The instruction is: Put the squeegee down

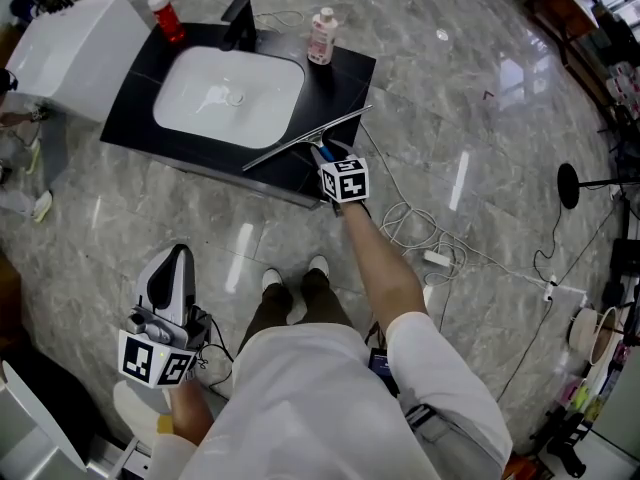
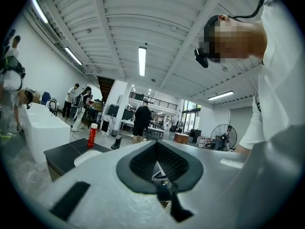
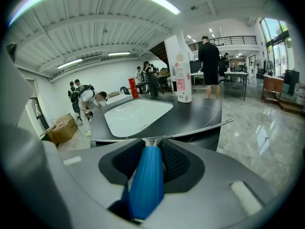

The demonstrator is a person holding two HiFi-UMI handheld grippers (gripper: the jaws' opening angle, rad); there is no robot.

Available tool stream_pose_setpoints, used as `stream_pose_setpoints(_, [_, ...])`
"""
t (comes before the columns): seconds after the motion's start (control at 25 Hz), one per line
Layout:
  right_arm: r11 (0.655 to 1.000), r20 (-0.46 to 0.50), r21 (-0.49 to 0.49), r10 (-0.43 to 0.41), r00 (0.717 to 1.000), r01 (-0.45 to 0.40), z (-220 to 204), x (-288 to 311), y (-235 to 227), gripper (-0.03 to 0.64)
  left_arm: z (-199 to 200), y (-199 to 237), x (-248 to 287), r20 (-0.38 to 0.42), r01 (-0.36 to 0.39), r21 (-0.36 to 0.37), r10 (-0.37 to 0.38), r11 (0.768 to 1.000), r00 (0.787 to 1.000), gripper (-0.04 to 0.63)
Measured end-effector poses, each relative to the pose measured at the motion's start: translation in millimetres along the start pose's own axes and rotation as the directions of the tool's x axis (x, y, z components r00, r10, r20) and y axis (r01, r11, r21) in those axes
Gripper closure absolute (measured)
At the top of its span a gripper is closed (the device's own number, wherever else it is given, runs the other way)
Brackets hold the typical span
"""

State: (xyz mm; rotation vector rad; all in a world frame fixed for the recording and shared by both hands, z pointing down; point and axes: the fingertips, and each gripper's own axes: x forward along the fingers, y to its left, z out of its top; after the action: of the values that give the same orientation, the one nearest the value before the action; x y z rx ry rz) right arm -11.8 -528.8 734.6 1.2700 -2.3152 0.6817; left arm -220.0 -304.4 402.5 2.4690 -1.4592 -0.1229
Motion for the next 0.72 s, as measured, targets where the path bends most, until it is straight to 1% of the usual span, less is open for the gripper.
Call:
stream_pose_setpoints(0.28, [1.0,0.07,-0.007,-0.007,0.998,0.007,26,-8,-1,0.482,2,0,-4,0.008,0.001,0.0,-0.001,1.0,1.0,0.594])
stream_pose_setpoints(0.44, [1.0,0.135,-0.021,0.014,0.991,-0.011,37,-27,6,0.485,1,-1,-3,0.015,0.009,-0.003,-0.009,1.0,1.0,0.592])
stream_pose_setpoints(0.56, [0.997,0.224,-0.064,0.047,0.974,-0.033,49,-60,23,0.494,0,-1,-1,0.019,0.023,-0.003,-0.023,1.0,1.0,0.593])
stream_pose_setpoints(0.72, [0.989,0.33,-0.133,0.098,0.939,-0.057,72,-122,49,0.505,2,-1,6,0.027,0.051,-0.004,-0.051,0.999,0.998,0.593])
